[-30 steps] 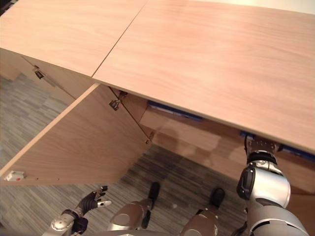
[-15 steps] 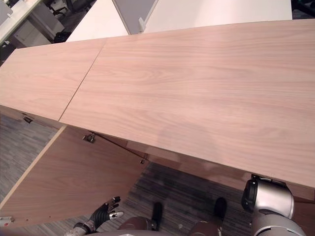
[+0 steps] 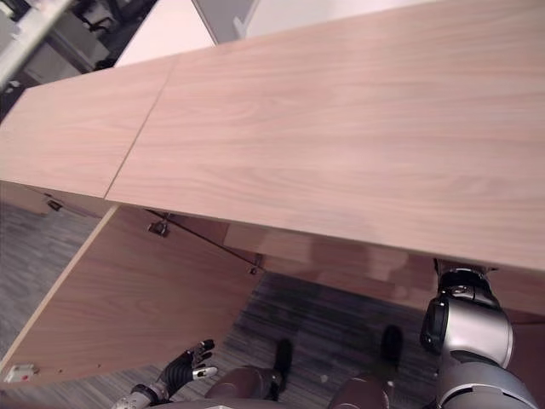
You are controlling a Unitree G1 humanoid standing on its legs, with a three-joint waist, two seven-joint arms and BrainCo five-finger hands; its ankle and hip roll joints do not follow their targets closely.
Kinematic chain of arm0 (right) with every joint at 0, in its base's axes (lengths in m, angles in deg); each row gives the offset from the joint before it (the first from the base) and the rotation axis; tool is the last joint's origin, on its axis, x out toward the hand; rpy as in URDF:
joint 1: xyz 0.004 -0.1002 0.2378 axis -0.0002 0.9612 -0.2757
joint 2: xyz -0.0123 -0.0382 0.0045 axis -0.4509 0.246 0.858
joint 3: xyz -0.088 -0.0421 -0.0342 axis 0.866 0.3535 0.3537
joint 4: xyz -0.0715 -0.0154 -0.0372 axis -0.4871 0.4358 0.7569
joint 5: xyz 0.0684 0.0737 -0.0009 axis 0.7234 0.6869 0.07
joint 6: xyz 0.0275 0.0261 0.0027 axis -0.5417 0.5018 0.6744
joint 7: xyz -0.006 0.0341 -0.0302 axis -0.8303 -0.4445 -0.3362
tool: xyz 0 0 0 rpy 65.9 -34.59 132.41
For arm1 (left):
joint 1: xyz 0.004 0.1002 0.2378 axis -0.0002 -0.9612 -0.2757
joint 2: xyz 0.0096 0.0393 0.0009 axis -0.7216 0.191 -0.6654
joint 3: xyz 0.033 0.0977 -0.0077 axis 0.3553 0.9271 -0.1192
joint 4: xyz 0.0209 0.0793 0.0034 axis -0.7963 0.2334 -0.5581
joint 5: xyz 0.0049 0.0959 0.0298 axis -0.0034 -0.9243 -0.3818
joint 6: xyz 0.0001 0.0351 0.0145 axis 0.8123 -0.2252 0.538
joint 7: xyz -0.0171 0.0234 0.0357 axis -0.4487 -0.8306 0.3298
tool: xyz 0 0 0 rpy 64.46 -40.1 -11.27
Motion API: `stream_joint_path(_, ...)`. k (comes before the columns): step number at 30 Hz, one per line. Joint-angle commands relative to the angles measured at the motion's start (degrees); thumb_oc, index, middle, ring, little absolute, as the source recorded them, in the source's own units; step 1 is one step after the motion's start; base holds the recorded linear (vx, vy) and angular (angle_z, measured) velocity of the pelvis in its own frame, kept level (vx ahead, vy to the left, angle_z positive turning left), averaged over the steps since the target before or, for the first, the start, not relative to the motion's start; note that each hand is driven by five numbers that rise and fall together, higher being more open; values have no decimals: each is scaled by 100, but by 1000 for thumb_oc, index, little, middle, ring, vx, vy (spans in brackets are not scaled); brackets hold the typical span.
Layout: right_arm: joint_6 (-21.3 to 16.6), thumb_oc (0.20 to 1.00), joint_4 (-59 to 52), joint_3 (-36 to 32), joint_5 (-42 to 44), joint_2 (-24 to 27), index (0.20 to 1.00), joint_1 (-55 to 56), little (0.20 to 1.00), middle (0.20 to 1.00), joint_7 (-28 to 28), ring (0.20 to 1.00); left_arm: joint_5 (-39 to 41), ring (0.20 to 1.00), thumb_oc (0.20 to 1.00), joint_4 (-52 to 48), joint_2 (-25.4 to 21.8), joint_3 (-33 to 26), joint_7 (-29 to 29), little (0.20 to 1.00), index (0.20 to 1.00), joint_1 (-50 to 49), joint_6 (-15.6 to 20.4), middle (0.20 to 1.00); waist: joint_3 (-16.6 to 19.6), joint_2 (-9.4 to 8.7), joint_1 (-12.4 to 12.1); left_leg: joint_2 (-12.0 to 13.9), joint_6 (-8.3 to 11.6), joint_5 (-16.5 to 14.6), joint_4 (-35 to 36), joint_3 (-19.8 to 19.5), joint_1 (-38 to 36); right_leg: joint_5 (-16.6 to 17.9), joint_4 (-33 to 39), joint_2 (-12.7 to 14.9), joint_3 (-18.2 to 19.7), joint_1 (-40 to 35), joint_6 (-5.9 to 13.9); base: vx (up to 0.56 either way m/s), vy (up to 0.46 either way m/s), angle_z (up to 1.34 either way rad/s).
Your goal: Put the empty folder in the office cabinet
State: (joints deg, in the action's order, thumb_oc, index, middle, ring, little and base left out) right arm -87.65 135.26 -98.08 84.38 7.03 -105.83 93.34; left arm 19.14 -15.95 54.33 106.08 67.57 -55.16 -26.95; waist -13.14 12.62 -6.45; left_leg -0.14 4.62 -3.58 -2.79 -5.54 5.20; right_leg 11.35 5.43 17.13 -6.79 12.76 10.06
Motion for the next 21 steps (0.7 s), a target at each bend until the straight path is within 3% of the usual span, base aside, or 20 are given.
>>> stream_joint_path(1,-269,200,-213,148,-47,232,200,-278,200,200,-147,200,108,1000,1000,93,-284,49,73,1000,1000,-106,88,1000,202,-78,-40,204,327,-148,-153,-519,110,-1028,-138,-541,-408,-819,135,31,139,-19)
stream_joint_path(6,-182,200,-277,180,-54,26,200,-337,200,200,-157,200,90,1000,1000,137,-302,59,112,1000,1000,34,77,1000,187,-161,93,123,163,-189,100,-252,-165,-888,-310,-453,-263,-667,203,11,149,-19)
stream_joint_path(9,-62,200,-298,338,-173,-349,200,-498,200,200,-147,200,104,1000,1000,214,-378,-87,258,1000,1000,196,88,1000,107,-290,28,193,-2,-215,251,144,-253,-898,-1051,-404,-404,-191,363,-75,105,-64)
stream_joint_path(10,-56,200,-293,363,-171,-428,200,-533,200,200,-139,200,79,1000,1000,259,-410,-86,319,1000,1000,237,96,1000,56,-283,53,222,-35,-193,253,138,-260,-905,-1315,-398,-288,-61,463,-87,27,-84)
stream_joint_path(13,-96,200,-306,252,-38,-481,200,-626,200,200,-138,200,20,1000,1000,322,-445,-90,414,1000,1000,385,150,1000,-88,-226,70,237,-76,-123,103,52,-3,-1165,-1830,-438,256,46,494,-137,-10,-50)
stream_joint_path(15,-125,200,-295,257,-40,-465,200,-680,200,200,-119,200,6,1000,1000,355,-470,-59,446,1000,1000,456,177,1000,-119,-259,5,175,-76,-107,41,39,154,-1235,-1735,-376,330,-55,472,-93,-37,3)
stream_joint_path(17,-129,200,-285,328,-132,-443,200,-846,200,200,-71,200,47,1000,1000,442,-376,-22,508,1000,1000,599,158,1000,-120,-319,-183,-11,7,-101,30,85,448,-1165,-1142,-60,101,-259,388,-83,-15,16)
stream_joint_path(18,-128,200,-284,332,-136,-437,200,-854,200,200,-65,200,47,1000,1000,448,-368,-20,510,1000,1000,607,160,1000,-98,-324,-180,-25,2,-92,25,83,480,-1133,-1084,-48,88,-261,393,-65,0,-5)
stream_joint_path(21,-119,200,-202,382,-74,-251,200,-950,200,200,-93,200,26,1000,1000,432,-324,55,435,1000,1000,421,167,1000,140,-178,-345,39,6,92,286,49,617,-911,-631,-17,-18,-164,391,-24,-42,-9)
